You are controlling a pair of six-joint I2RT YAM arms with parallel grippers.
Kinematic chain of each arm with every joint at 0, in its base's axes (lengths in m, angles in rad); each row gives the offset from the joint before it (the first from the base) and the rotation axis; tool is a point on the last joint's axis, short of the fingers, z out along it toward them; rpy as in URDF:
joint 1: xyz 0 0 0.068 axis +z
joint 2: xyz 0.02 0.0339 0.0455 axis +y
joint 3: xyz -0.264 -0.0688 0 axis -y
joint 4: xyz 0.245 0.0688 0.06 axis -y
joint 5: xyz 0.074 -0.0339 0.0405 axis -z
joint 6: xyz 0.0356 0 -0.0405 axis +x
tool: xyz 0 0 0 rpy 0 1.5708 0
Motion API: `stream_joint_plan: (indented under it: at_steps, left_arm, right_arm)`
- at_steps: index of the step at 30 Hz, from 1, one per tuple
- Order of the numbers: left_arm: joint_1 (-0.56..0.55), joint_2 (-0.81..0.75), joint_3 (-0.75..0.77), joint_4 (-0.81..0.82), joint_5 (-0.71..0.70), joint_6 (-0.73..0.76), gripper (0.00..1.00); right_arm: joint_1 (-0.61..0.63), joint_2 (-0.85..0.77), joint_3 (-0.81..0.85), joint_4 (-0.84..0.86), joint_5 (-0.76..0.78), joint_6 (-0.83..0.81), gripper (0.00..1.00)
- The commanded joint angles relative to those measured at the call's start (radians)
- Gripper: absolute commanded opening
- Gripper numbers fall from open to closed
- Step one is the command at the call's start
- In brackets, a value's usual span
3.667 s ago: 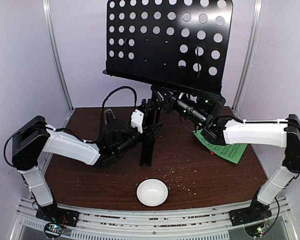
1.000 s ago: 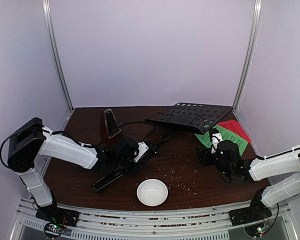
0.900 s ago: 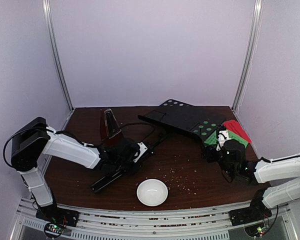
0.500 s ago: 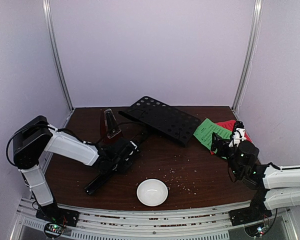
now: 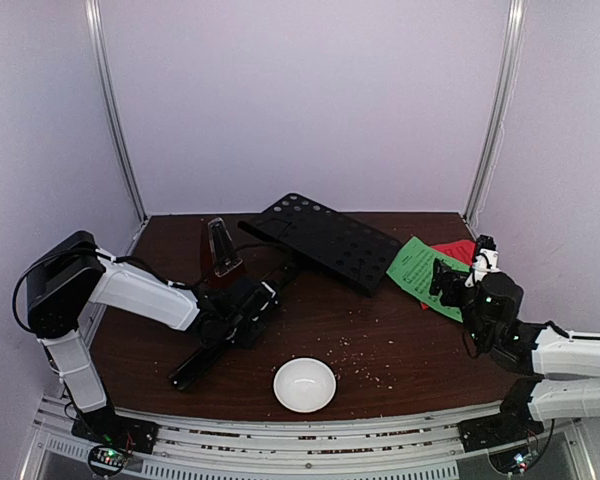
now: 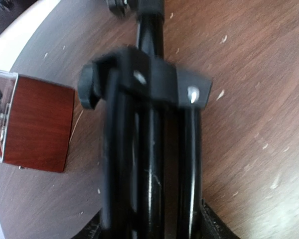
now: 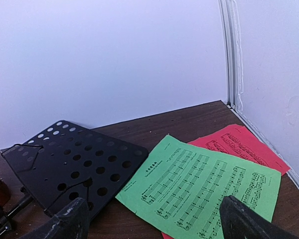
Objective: Pack up the instrument practice props
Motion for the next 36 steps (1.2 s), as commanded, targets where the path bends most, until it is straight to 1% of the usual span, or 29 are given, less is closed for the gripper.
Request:
stream_joint_plan:
  at_steps: [1, 8, 13, 15, 19, 20, 21, 24, 25, 27, 29, 32, 34, 36]
  left_arm:
    - [-0.008, -0.004, 0.032, 0.131, 0.014, -0.053, 0.58]
    - [-0.008, -0.022, 0.015, 0.144, 0.047, -0.078, 0.69]
    - [-0.008, -0.099, 0.013, 0.182, 0.116, -0.064, 0.82]
    - [-0.007, -0.16, 0.023, 0.186, 0.154, -0.061, 0.86]
    - [0.036, -0.359, -0.003, 0.217, 0.248, -0.103, 0.95]
    - [0.079, -0.423, -0.032, 0.226, 0.29, -0.126, 0.98]
    - [0.126, -0.473, -0.061, 0.23, 0.338, -0.145, 0.98]
    - [0.326, -0.594, -0.131, 0.215, 0.557, -0.217, 0.98]
    - [0.387, -0.635, -0.156, 0.204, 0.592, -0.239, 0.97]
    - [0.488, -0.721, -0.208, 0.174, 0.592, -0.258, 0.98]
    - [0.58, -0.804, -0.252, 0.147, 0.606, -0.272, 0.98]
    - [0.764, -0.817, -0.298, 0.121, 0.689, -0.294, 0.98]
    - [0.893, -0.773, -0.332, 0.154, 0.745, -0.316, 0.98]
    - [1.003, -0.719, -0.369, 0.231, 0.78, -0.345, 0.98]
  right_arm:
    - [-0.016, -0.021, 0.002, -0.025, 0.017, 0.028, 0.93]
    - [-0.027, -0.028, -0.001, -0.029, 0.013, 0.033, 0.93]
    - [-0.03, -0.025, 0.039, -0.047, -0.043, -0.014, 0.94]
    - [-0.037, -0.012, 0.097, -0.101, -0.114, -0.039, 0.96]
    - [-0.094, 0.045, 0.283, -0.303, -0.291, -0.041, 0.96]
    - [-0.128, 0.065, 0.33, -0.355, -0.327, -0.027, 0.97]
    - [-0.167, 0.083, 0.355, -0.387, -0.395, -0.015, 0.98]
    - [-0.312, 0.136, 0.4, -0.456, -0.562, 0.026, 0.98]
    - [-0.361, 0.156, 0.401, -0.474, -0.597, 0.039, 0.98]
    - [-0.481, 0.166, 0.387, -0.509, -0.633, 0.067, 0.97]
    - [-0.595, 0.142, 0.33, -0.478, -0.683, 0.098, 0.97]
    - [-0.746, 0.099, 0.224, -0.393, -0.736, 0.14, 0.97]
    - [-0.809, 0.085, 0.179, -0.352, -0.704, 0.141, 0.97]
    - [-0.83, 0.079, 0.127, -0.283, -0.636, 0.117, 0.98]
